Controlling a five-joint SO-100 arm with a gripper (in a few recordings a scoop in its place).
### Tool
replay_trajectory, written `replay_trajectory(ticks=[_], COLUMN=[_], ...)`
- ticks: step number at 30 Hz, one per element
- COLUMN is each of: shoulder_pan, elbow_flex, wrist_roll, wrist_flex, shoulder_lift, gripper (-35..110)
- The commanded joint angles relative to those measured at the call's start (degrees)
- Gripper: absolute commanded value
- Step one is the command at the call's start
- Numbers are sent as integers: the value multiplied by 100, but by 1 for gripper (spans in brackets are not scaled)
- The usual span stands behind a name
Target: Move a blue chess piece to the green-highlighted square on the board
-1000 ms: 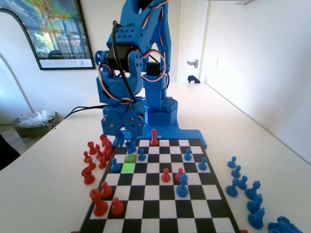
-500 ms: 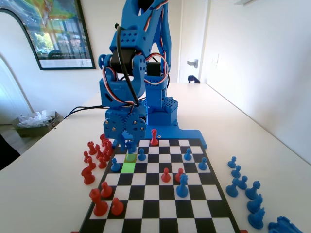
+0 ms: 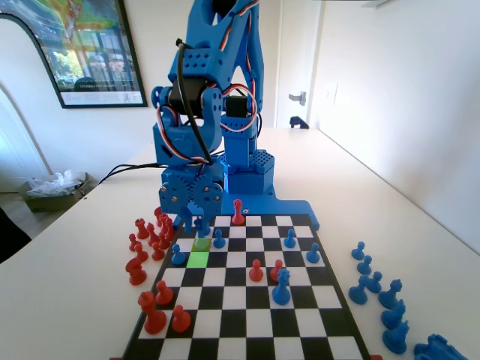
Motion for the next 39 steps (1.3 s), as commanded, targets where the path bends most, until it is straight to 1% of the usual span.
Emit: replay_trajectory(ticks=[1, 8, 14, 19, 22, 26, 29, 34, 39], shoulder_pan=[114, 114, 123, 123, 123, 62, -62, -193, -193], elbow_flex=[-9, -79, -88, -114, -290, -993, -1450, -1837, -2013], wrist_roll=[-114, -88, -185, -193, -158, 18, 211, 431, 519], wrist_flex=[26, 123, 123, 132, 431, 1415, 1872, 2021, 1731], shoulder_lift=[88, 88, 88, 88, 88, 97, 97, -18, -448], gripper=[10, 9, 1, 1, 1, 1, 1, 1, 1])
